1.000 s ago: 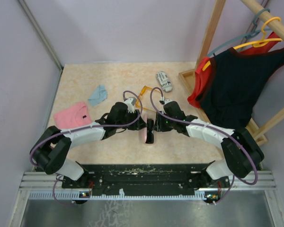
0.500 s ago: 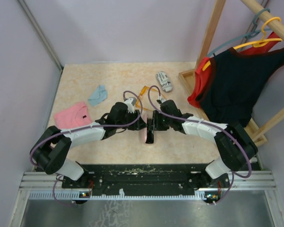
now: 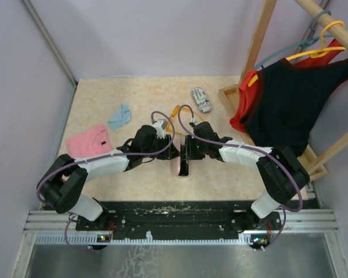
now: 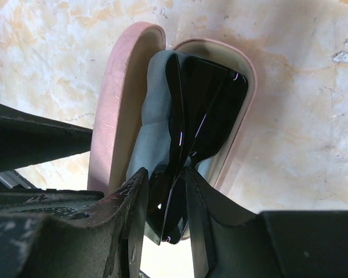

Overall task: Organize the sunglasses
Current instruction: Place the sunglasses in the sunglasses case.

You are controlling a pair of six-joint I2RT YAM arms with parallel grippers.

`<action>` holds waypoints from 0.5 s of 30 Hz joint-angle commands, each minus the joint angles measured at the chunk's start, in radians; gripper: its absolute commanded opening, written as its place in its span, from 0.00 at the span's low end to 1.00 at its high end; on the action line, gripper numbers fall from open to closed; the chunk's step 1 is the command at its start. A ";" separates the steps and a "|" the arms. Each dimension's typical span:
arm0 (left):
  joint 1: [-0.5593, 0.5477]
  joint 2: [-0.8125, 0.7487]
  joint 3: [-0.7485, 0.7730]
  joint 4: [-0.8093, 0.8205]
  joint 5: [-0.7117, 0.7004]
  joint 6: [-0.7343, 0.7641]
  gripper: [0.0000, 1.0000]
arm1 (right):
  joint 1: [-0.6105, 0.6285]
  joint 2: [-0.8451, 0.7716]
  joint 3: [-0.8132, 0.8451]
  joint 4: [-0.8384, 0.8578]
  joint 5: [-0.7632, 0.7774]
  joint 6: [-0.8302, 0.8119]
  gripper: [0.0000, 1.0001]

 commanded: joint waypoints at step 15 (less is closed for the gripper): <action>0.003 0.020 0.024 0.011 0.026 0.007 0.47 | 0.024 0.036 0.055 -0.003 -0.025 -0.024 0.23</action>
